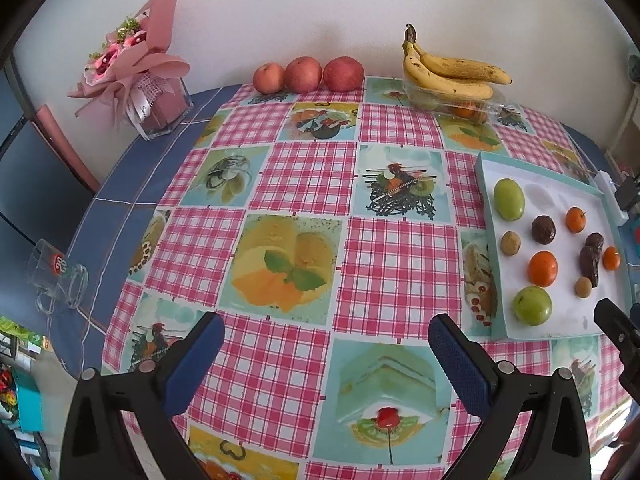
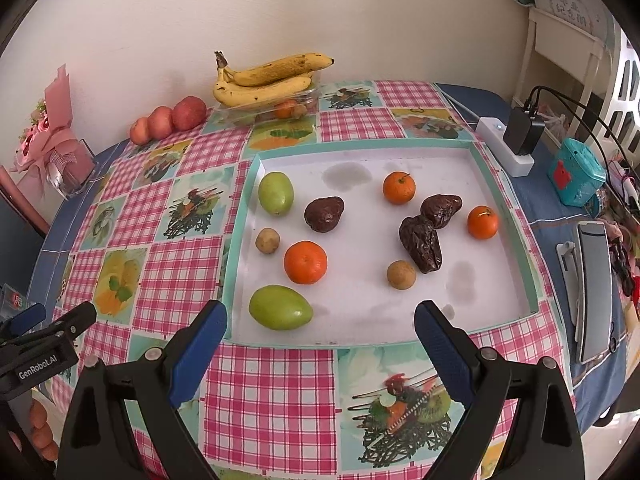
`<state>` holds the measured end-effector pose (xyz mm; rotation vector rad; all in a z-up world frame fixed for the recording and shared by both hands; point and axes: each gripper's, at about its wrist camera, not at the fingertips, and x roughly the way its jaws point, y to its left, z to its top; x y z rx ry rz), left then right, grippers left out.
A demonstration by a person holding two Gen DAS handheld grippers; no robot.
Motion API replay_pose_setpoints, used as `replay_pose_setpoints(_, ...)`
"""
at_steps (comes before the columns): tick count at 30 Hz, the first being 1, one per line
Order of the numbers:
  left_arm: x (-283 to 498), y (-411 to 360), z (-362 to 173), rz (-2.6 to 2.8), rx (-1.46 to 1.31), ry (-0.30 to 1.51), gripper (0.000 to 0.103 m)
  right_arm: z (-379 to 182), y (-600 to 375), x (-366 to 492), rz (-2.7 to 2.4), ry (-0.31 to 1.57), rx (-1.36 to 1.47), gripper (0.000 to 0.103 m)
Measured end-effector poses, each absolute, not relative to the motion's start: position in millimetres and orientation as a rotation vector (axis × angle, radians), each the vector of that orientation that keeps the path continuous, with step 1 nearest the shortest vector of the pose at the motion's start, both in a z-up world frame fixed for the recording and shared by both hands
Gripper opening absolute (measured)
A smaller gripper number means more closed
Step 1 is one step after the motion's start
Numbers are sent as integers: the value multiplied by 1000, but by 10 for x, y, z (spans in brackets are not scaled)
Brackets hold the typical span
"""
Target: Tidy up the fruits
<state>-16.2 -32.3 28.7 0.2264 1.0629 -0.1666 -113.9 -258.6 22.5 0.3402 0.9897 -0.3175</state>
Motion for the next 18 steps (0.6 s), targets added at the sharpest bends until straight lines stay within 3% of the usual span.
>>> replay_pose_setpoints(18, -142, -289, 294, -164, 219, 1062, 103, 245, -2533, -1129, -300, 992, 313, 95)
